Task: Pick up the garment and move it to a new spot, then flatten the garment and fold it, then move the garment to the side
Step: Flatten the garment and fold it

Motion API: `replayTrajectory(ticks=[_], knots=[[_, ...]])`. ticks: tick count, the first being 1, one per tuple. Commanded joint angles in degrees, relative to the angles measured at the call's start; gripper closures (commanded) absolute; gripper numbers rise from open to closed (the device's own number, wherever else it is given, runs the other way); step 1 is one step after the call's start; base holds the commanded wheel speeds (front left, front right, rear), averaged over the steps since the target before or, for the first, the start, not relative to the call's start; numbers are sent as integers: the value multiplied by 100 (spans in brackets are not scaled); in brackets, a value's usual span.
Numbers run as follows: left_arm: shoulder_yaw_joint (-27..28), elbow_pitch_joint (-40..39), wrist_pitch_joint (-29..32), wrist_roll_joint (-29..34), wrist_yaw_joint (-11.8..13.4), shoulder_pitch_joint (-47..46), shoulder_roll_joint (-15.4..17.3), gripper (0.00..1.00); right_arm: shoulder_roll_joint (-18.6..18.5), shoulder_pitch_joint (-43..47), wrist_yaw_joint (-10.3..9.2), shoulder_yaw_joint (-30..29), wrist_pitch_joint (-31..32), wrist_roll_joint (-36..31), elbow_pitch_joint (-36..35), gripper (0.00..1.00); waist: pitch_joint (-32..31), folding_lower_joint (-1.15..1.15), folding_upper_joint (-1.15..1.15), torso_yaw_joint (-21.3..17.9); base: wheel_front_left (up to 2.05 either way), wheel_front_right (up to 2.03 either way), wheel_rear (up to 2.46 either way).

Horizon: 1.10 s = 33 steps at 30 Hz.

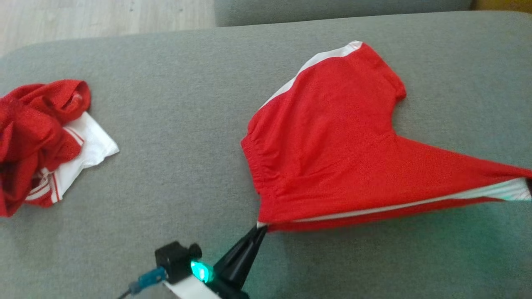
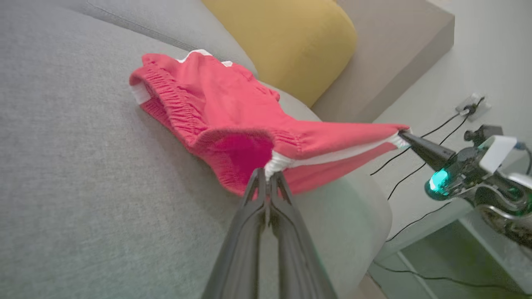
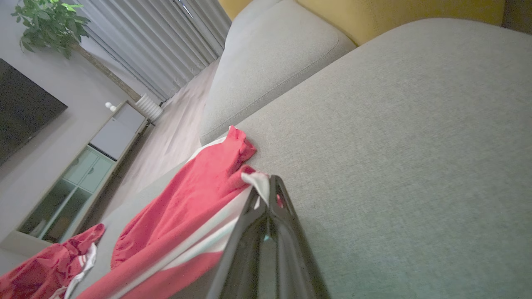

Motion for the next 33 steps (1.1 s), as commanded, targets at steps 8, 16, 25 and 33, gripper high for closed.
replayTrajectory(ticks=[8, 16, 25, 33], knots=[[453, -537, 268, -1056, 12, -984, -330, 100, 242, -1481, 36, -488, 1109, 292, 50, 100, 516, 0, 0, 393, 0, 0, 0], [406, -40, 455, -1570, 11, -2179, -646, 100, 379, -3696, 36, -426, 2275, -407, 765, 100, 1205, 0, 0, 915, 0, 0, 0], [196, 711, 320, -1973, 10, -2971, -1087, 100, 516, -5288, 36, -245, 2910, -1404, 1871, 100, 1585, 0, 0, 1364, 0, 0, 0], [19, 1114, 51, -2075, 10, -3211, -1199, 63, 669, -6002, 36, 59, 2656, -1752, 2710, 0, 1711, 0, 0, 1468, 0, 0, 0]])
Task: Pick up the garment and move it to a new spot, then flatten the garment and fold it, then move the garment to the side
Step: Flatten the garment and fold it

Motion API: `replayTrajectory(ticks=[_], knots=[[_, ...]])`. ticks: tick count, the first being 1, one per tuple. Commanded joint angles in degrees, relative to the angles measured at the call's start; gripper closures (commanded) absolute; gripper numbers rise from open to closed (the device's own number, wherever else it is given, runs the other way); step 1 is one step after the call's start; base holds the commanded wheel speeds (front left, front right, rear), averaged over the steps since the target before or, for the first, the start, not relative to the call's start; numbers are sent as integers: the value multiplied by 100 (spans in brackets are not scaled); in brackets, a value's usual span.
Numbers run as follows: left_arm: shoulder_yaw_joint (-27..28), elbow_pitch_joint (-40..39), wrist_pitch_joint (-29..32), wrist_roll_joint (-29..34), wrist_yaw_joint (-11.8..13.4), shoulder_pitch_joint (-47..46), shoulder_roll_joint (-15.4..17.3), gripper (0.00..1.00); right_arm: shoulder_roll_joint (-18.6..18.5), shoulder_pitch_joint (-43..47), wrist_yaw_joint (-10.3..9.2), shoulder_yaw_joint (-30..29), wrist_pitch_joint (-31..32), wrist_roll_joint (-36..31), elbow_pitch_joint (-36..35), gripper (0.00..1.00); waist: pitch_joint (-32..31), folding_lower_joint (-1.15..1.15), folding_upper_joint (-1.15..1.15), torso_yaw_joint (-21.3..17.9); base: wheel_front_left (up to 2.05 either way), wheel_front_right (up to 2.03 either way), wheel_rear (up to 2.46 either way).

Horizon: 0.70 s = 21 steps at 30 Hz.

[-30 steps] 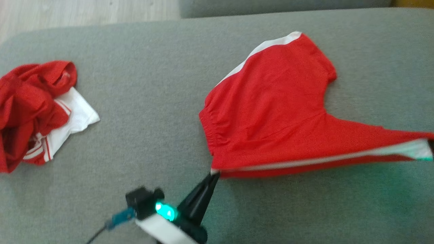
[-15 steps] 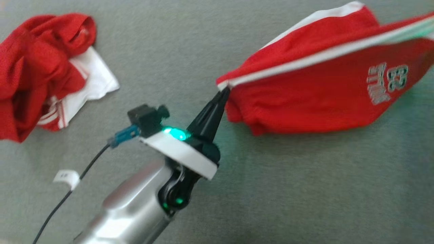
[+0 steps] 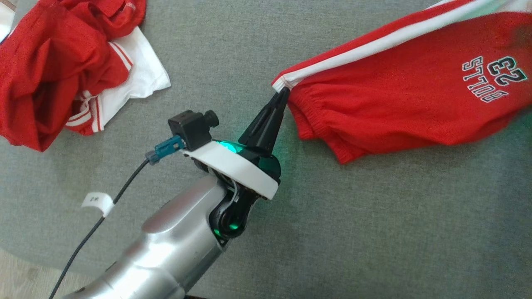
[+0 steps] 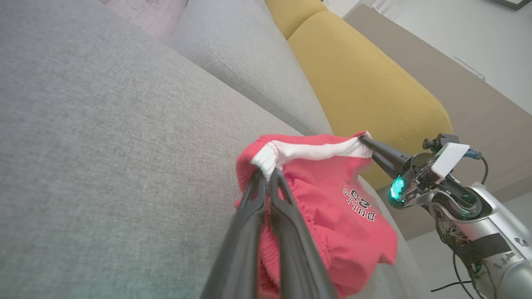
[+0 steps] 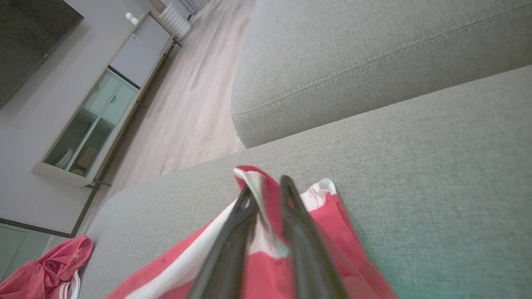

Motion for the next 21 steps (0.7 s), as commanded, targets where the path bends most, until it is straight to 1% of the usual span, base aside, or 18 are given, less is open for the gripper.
replayTrajectory(ticks=[1, 2, 4, 6, 7, 8, 10, 12, 14, 16, 17, 18, 20, 21], knots=[[100, -89, -89, -24, 9, -217, 60, 43, -28, -140, 37, 59, -146, 36, -168, 0, 3, -1, 0, -6, 0, 0, 0], [98, -39, -112, -16, 9, -215, 55, 0, -27, -137, 37, 92, -224, 89, -135, 0, -2, -1, 0, -14, 0, 0, 0], [134, 49, -152, 16, 9, -187, 43, 0, -66, -23, 37, 205, -398, 201, -210, 0, -37, -1, 0, -43, 0, 0, 0], [224, 160, -182, 179, 9, -122, 33, 0, -225, 210, 37, 355, -615, 273, -382, 0, -100, -1, 0, -67, 0, 0, 0], [459, 236, -192, 532, 10, -4, -15, 0, -388, 573, 37, 443, -928, 249, -605, 0, -178, -1, 0, -92, 0, 0, 0], [675, 242, -193, 814, 48, 86, -51, 0, -481, 780, 37, 514, -1063, 202, -725, 0, -214, -1, 0, -104, 0, 0, 0], [1172, 132, -195, 1593, 310, 315, -131, 0, -670, 1163, 37, 666, -1335, 24, -933, 0, -243, -1, 0, -141, 0, 0, 0], [1686, -131, -195, 2477, 670, 649, -244, 0, -740, 1482, 37, 767, -1554, -57, -976, 0, -300, -1, 0, -161, 0, 0, 0], [2036, -504, -196, 3375, 1028, 1005, -344, 0, -768, 1650, 37, 814, -1700, -120, -895, 0, -298, -1, 0, -156, 0, 0, 0], [2261, -869, -196, 4066, 1319, 1355, -428, 0, -750, 1698, 37, 814, -1856, -160, -725, 0, -327, -1, 0, -112, 0, 0, 0], [2326, -1024, -196, 4308, 1429, 1531, -457, 0, -732, 1693, 37, 801, -1921, -179, -604, 0, -349, -1, 0, -80, 0, 0, 0], [2326, -1024, -196, 4308, 1429, 1531, -457, 0, -732, 1693, 37, 801, -1921, -179, -604, 0, -349, -1, 0, -80, 0, 0, 0], [2434, -1292, -196, 4617, 1643, 1830, -488, 0, -768, 1632, 37, 811, -2052, -308, -352, 0, -367, -1, 0, 6, 0, 0, 0], [2441, -1419, -196, 4623, 1735, 1970, -494, 0, -793, 1589, 37, 826, -2116, -378, -208, 0, -381, -1, 0, 57, 0, 0, 0]])
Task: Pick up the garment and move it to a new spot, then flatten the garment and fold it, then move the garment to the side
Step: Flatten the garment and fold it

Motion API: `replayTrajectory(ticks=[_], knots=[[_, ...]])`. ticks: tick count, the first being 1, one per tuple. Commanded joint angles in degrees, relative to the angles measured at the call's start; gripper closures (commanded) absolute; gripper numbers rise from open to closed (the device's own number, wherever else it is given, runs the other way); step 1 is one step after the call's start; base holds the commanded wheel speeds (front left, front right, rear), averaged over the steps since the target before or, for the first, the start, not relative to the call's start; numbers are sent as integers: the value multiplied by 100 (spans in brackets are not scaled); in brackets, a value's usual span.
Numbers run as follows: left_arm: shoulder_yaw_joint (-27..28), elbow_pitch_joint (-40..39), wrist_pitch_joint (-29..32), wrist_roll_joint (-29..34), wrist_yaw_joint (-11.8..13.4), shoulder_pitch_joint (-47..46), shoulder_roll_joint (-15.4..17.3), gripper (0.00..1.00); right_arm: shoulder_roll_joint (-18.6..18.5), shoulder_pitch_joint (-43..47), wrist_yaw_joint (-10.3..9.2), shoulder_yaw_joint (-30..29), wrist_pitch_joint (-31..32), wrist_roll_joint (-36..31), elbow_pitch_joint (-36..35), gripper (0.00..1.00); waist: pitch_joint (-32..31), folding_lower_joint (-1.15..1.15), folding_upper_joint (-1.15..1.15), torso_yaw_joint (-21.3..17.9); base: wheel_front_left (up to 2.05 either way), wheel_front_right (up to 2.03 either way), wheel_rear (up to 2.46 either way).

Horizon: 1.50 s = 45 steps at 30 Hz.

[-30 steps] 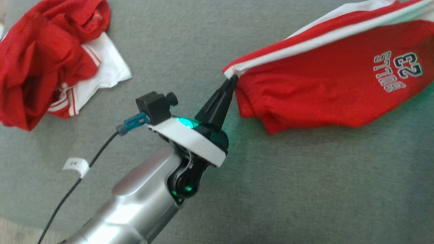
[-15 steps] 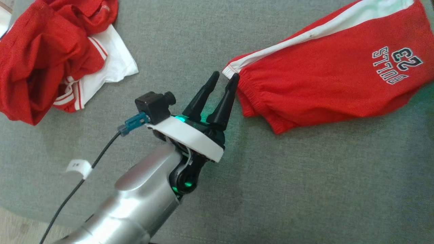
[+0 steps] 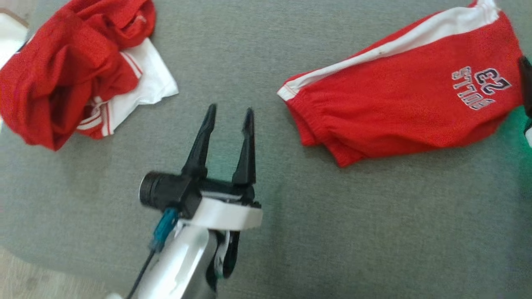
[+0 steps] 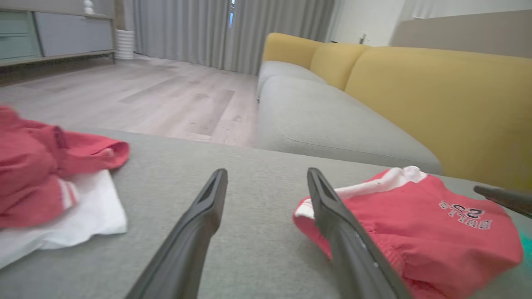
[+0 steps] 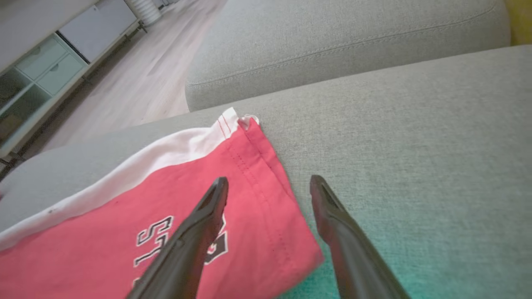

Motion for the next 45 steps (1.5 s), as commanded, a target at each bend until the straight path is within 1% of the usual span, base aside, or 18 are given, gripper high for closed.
replayTrajectory(ticks=[1, 4, 6, 10, 13, 14, 15, 17, 21, 27, 35, 39, 42, 45], knots=[[172, -336, -51, -33, 136, 65, 33, 0, -156, -180, 37, 70, -114, -117, 12, 0, -33, 1, 0, 121, 0, 0, 0], [-1, -643, -52, 169, 436, 290, 31, 0, -190, -352, 37, 108, -281, -247, 483, 0, -65, 1, 0, 281, 0, 0, 0], [-151, -775, -52, 316, 556, 418, 30, 0, -219, -485, 37, 126, -358, -335, 819, 0, -75, 1, 0, 392, 0, 0, 0], [-356, -925, -52, 555, 709, 619, 29, 0, -297, -705, 37, 136, -471, -523, 1527, 0, -95, 1, 0, 588, 0, 0, 0], [-416, -1012, -52, 613, 740, 732, 29, 0, -291, -751, 37, 189, -385, -487, 1973, 0, -118, 1, 0, 698, 0, 0, 0], [-417, -1026, -52, 637, 742, 760, 29, 0, -277, -746, 37, 244, -325, -418, 2058, 23, -127, 1, 0, 714, 0, 0, 0], [-404, -1044, -52, 637, 750, 789, 29, 0, -265, -733, 37, 316, -279, -338, 2100, 53, -138, 1, 0, 719, 0, 0, 0], [-370, -1056, -52, 648, 760, 841, 29, 0, -249, -685, 37, 483, -227, -168, 2122, 100, -184, 1, 0, 694, 0, 0, 0], [-239, -1020, -52, 720, 704, 928, 29, 0, -233, -574, 37, 717, -349, 147, 2115, 100, -344, 1, 0, 527, 0, 0, 0], [18, -910, -52, 845, 557, 1070, 28, 0, -236, -512, 37, 763, -788, 339, 2388, 100, -734, 1, 0, 47, 0, 0, 0], [310, -719, -52, 883, 288, 1387, 28, 0, -571, -134, 37, 691, -1038, 602, 2828, 100, -1274, 1, 0, -509, 0, 0, 0], [419, -671, -52, 885, 205, 1504, 28, 0, -642, -59, 37, 671, -1316, 639, 2807, 100, -1443, 1, 0, -679, 0, 0, 0], [461, -656, -52, 858, 177, 1549, 28, 0, -632, -42, 37, 676, -1372, 708, 2732, 100, -1510, 1, 0, -746, 0, 0, 0], [503, -609, -52, 833, 137, 1611, 28, 0, -633, -88, 37, 763, -1511, 697, 2508, 100, -1608, 1, 0, -831, 0, 0, 0]])
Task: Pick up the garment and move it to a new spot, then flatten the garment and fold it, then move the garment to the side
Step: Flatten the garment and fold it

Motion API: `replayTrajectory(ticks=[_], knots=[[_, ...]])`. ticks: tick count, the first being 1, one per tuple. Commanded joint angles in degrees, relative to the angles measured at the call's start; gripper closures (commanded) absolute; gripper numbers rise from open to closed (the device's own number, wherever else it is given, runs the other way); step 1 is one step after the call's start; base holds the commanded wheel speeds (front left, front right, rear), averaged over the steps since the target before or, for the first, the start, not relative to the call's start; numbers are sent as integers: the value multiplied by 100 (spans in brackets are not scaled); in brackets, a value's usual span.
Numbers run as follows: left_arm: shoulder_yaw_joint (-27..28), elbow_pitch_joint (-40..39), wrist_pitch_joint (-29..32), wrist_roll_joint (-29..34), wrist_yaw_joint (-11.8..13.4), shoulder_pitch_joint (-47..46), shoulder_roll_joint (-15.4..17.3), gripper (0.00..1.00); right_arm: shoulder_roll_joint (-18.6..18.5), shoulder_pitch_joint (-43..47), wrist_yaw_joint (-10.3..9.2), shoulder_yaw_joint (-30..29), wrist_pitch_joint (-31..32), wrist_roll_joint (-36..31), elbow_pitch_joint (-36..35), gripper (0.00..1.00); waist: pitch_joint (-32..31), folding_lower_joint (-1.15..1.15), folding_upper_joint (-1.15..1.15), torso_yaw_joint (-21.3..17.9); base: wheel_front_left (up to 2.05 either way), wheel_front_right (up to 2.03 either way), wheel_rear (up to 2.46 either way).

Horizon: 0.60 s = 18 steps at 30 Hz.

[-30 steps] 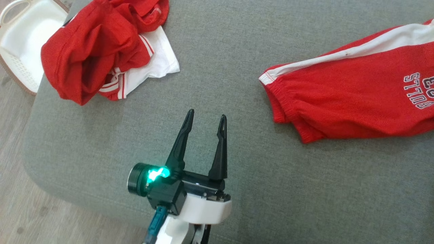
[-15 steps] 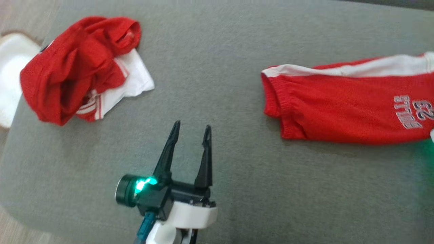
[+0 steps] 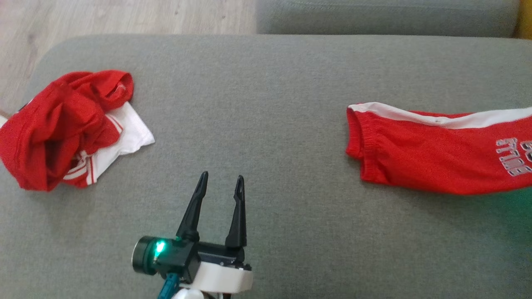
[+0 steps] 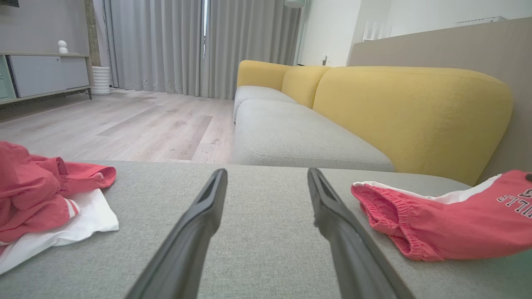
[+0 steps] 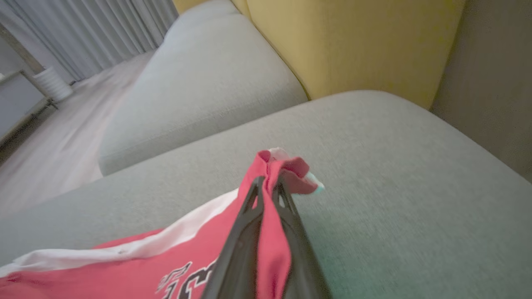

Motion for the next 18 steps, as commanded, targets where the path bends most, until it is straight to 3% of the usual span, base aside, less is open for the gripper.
replayTrajectory(ticks=[1, 9, 18], knots=[[221, -125, -29, -22, -33, -24, 2, 0, -189, -60, 37, 107, -127, 13, -308, 100, -110, 1, 0, -103, 0, 0, 0], [251, -25, -29, 5, -141, 53, 2, 0, 159, -340, 37, 711, -195, -204, -1656, 100, -270, 1, 0, -111, 0, 0, 0], [220, -12, -29, -18, -199, 83, 2, 0, 1026, -235, 37, 1260, 250, -624, -2537, 100, -250, 1, 0, 188, 0, 0, 0]])
